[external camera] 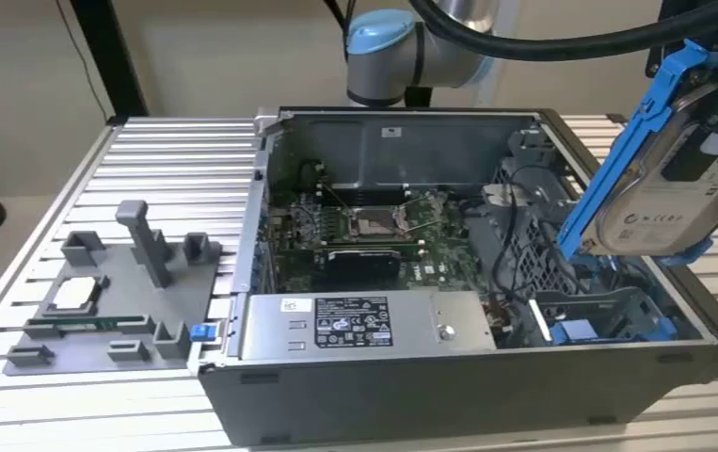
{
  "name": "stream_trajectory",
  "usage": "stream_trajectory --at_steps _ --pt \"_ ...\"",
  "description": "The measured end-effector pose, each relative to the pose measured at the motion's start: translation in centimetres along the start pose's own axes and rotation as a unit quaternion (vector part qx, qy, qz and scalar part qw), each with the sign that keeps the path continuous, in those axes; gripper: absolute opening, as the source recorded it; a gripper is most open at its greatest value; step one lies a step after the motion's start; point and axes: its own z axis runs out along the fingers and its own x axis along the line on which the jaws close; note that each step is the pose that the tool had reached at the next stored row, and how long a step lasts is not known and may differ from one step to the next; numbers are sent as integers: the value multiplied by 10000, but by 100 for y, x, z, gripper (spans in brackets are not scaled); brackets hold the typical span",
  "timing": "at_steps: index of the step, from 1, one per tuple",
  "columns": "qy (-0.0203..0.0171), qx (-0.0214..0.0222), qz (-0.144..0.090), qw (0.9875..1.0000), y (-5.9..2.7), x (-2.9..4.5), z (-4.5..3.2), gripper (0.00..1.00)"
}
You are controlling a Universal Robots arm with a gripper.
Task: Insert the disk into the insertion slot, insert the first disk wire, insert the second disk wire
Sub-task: 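Insert the disk into the insertion slot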
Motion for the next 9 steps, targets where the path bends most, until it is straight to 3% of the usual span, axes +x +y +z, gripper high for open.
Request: stream_trajectory --at_steps 3,9 --pt "1 -1 1 10000 0 8 0 0" --pt "-1 -8 1 10000 -15 105 62 0"
